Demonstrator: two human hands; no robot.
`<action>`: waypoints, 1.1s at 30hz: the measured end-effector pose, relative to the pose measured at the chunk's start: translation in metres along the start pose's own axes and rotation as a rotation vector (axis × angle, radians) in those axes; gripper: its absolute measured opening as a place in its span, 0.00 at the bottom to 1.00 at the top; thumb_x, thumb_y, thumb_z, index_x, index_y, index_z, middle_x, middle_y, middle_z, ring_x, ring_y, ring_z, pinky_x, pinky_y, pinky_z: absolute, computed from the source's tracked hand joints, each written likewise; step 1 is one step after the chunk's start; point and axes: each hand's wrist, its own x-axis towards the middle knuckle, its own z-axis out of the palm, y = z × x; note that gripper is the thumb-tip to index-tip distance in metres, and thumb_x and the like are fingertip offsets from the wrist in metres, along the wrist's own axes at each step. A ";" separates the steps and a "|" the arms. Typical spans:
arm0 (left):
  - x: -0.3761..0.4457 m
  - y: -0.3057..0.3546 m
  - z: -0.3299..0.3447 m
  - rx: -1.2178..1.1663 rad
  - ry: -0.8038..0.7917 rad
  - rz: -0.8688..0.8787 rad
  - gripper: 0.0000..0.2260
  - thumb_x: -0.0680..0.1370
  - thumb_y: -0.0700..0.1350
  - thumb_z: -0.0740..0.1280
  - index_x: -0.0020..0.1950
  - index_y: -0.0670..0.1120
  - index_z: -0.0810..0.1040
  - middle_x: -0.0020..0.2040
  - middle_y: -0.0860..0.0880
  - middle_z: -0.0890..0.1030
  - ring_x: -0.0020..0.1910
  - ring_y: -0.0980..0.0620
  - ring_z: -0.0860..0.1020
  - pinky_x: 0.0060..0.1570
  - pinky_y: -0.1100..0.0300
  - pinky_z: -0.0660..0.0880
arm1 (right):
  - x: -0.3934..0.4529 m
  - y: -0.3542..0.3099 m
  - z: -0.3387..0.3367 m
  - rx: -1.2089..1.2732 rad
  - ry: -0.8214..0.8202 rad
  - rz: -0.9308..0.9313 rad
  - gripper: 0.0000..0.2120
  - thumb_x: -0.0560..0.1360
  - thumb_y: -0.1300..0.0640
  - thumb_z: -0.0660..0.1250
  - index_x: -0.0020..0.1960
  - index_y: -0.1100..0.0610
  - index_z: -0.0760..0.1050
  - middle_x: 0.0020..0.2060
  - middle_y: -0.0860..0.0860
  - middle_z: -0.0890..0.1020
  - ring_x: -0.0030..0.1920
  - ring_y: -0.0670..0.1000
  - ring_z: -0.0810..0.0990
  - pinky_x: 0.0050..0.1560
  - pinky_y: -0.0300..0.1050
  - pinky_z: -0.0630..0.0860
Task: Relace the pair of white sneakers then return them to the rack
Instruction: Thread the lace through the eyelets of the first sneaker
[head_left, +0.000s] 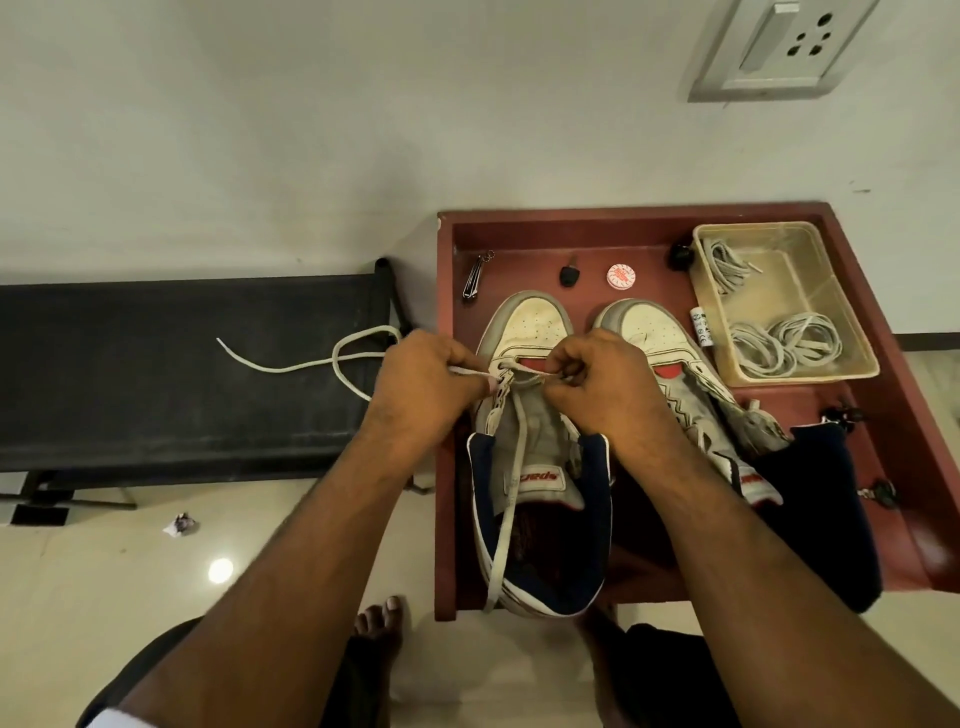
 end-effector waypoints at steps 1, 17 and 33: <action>0.000 -0.001 -0.003 -0.022 0.019 -0.009 0.01 0.72 0.44 0.76 0.43 0.49 0.86 0.36 0.53 0.84 0.35 0.58 0.81 0.38 0.65 0.79 | 0.000 0.000 -0.002 -0.010 -0.002 0.011 0.07 0.70 0.61 0.73 0.48 0.57 0.82 0.42 0.48 0.73 0.42 0.46 0.74 0.47 0.40 0.75; 0.004 0.000 0.016 0.026 -0.011 0.012 0.06 0.75 0.39 0.71 0.48 0.47 0.85 0.40 0.53 0.83 0.34 0.63 0.78 0.35 0.72 0.73 | -0.008 -0.008 -0.007 0.000 0.068 0.070 0.06 0.69 0.59 0.74 0.45 0.55 0.79 0.40 0.48 0.79 0.41 0.48 0.78 0.41 0.40 0.72; -0.002 0.000 -0.004 0.075 -0.155 -0.007 0.07 0.79 0.40 0.68 0.53 0.48 0.85 0.41 0.53 0.83 0.33 0.60 0.76 0.41 0.62 0.75 | -0.065 -0.064 -0.050 -0.320 -0.251 -0.077 0.06 0.74 0.45 0.69 0.45 0.46 0.81 0.39 0.41 0.71 0.50 0.47 0.67 0.59 0.52 0.63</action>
